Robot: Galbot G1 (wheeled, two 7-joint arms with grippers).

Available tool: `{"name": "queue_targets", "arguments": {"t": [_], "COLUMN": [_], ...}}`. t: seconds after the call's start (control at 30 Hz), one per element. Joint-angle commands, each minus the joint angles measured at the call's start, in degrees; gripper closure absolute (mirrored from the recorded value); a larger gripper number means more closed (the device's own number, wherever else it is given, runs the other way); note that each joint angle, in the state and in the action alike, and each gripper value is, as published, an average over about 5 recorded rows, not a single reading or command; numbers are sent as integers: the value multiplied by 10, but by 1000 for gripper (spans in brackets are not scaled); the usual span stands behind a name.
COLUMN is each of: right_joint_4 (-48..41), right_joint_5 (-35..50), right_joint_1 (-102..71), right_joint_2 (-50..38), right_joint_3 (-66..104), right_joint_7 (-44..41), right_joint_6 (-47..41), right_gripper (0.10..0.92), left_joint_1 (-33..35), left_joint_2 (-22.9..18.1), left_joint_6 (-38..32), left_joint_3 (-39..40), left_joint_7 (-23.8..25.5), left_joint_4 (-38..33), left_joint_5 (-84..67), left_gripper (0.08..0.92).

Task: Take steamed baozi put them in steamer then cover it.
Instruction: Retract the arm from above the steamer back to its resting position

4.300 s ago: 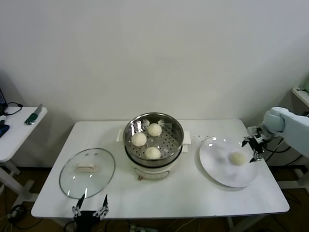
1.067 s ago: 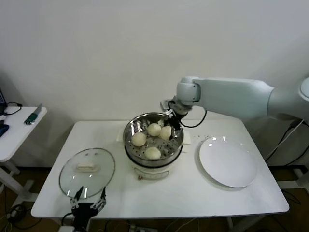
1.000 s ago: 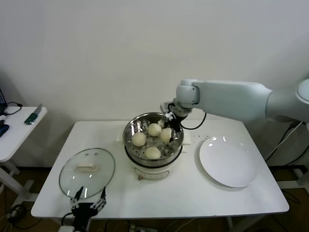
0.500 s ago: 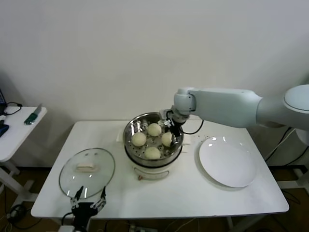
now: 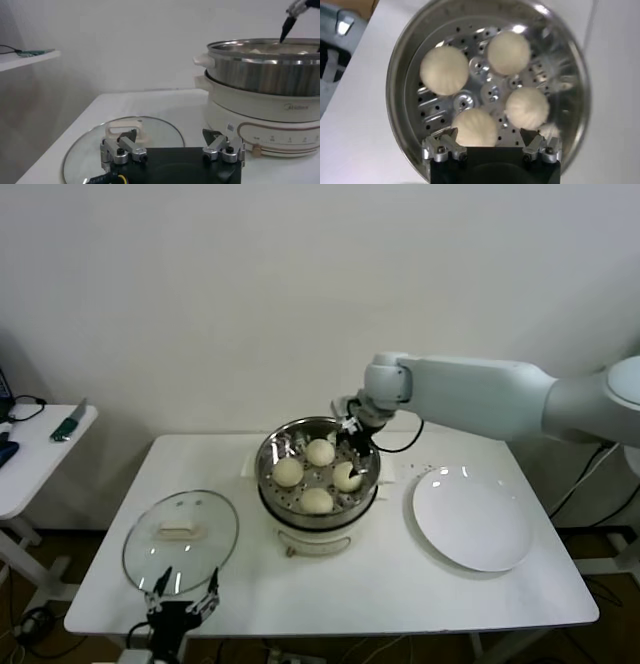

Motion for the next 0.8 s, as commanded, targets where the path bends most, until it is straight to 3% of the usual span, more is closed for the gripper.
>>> {"name": "queue_targets", "arguments": {"t": [0.03,0.2,0.43,0.8], "right_joint_4": [31,92,160,242], "right_joint_5": [105,139,125,59], "right_joint_1": [4,-95,-260,-617], "right_joint_2": [-96,-182,-280,-402], "right_joint_3": [112,281,468,790], "right_joint_7": [53,214,390,469], "right_joint_6": [-19,-63,-45,25], "right_gripper": [202,203,203,203], "left_joint_1": [3,10,-2,-23], "left_joint_2": [3,11,19,26], "left_joint_6": [2,3,-4,-19], "left_joint_3": [0,1,3,8], "left_joint_7": [1,4,10,10], "left_joint_4": [-5,-17,-16,3], "left_joint_5": [0,1,9,41], "left_gripper": [177,177,177,177]}}
